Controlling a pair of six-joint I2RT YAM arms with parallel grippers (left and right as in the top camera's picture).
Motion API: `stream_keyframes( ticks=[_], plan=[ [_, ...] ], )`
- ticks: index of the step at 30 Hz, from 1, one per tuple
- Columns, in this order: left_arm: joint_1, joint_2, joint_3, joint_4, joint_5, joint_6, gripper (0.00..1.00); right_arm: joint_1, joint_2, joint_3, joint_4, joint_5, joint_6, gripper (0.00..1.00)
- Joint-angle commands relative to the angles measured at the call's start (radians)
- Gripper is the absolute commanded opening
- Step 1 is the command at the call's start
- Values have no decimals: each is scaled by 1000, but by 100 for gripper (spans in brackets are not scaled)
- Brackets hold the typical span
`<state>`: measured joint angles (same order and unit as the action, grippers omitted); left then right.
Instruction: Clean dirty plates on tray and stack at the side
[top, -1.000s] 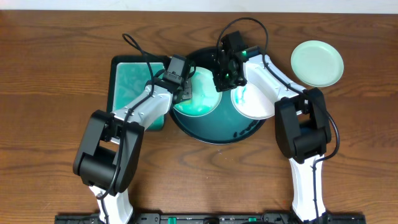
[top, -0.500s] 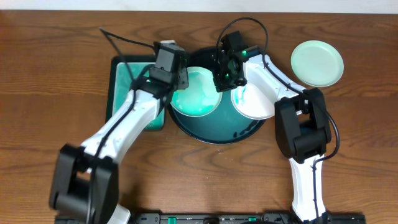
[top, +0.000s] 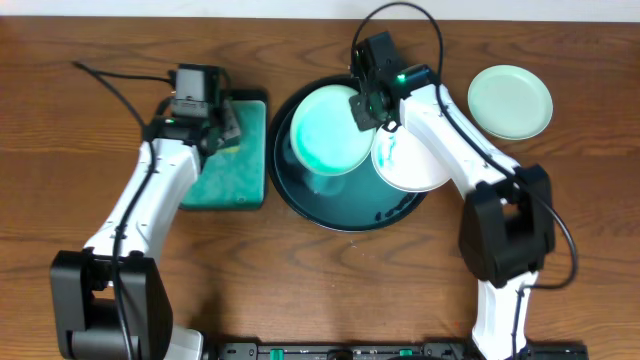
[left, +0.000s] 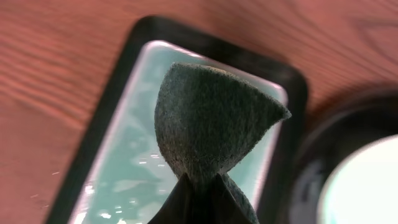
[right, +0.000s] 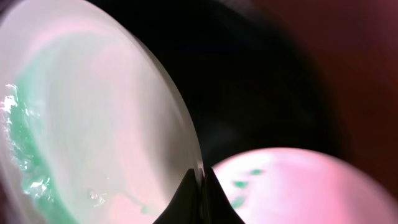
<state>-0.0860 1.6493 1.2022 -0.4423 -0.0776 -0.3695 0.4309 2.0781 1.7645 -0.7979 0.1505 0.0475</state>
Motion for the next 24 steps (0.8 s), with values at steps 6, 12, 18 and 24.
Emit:
stream_keyframes(
  ticks=[6, 12, 18, 24],
  plan=[
    [40, 80, -23, 13, -4, -9, 7, 106, -66, 10, 50, 427, -142, 1],
    [48, 190, -23, 43, -42, -10, 7, 186, -66, 10, 93, 673, -211, 1],
    [51, 197, -22, 40, -25, -9, 7, 235, -66, 10, 119, 726, -240, 1],
    [51, 139, -22, 44, 22, -9, 7, 200, -66, 9, 109, 458, -145, 1]
  ],
)
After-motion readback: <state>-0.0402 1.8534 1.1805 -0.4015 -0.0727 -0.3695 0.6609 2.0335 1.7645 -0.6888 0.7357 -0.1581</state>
